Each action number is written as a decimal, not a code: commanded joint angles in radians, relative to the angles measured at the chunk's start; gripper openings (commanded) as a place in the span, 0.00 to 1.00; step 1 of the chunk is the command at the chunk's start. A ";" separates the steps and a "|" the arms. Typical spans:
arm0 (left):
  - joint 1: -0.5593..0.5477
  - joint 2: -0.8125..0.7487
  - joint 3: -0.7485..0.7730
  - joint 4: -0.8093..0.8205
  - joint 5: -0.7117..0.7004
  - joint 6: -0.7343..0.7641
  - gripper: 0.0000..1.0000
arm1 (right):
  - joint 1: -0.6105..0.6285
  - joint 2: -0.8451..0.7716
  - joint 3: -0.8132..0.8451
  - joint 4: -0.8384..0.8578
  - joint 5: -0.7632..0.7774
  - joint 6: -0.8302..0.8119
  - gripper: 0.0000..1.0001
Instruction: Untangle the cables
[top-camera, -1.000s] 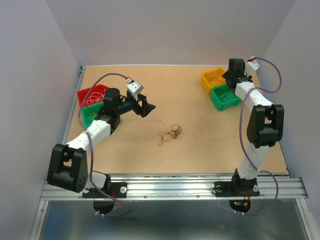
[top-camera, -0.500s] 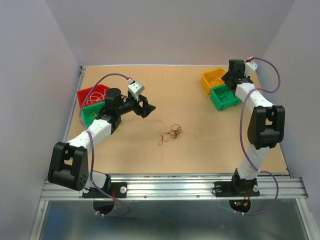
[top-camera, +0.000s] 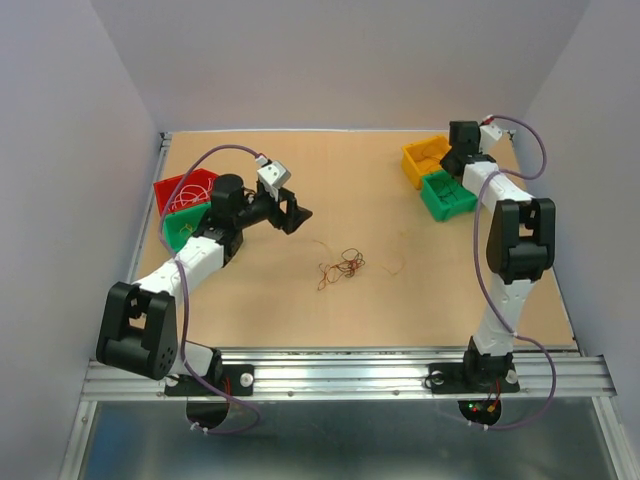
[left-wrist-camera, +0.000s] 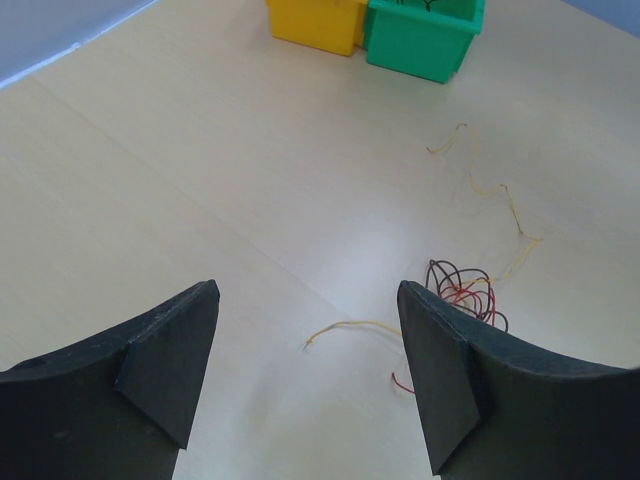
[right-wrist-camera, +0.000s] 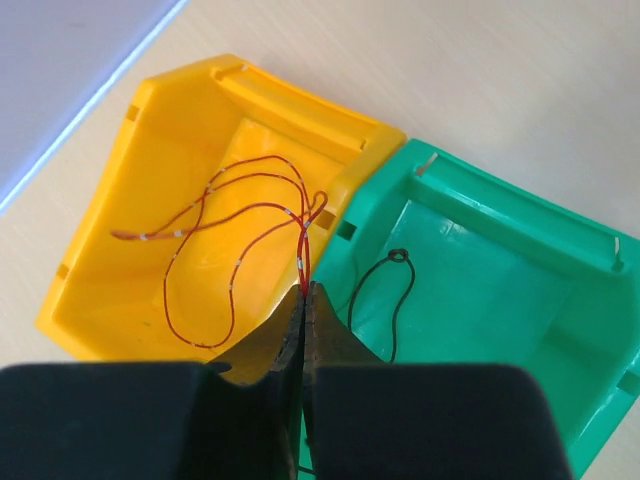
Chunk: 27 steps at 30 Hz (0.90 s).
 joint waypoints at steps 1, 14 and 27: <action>-0.006 0.017 0.052 0.011 0.005 0.017 0.83 | 0.008 0.018 0.093 0.017 0.004 -0.017 0.01; -0.012 0.028 0.061 -0.003 -0.001 0.026 0.83 | 0.012 0.113 0.219 0.023 -0.130 -0.032 0.00; -0.016 0.034 0.067 -0.015 -0.004 0.032 0.83 | 0.021 0.293 0.378 -0.007 -0.179 0.064 0.01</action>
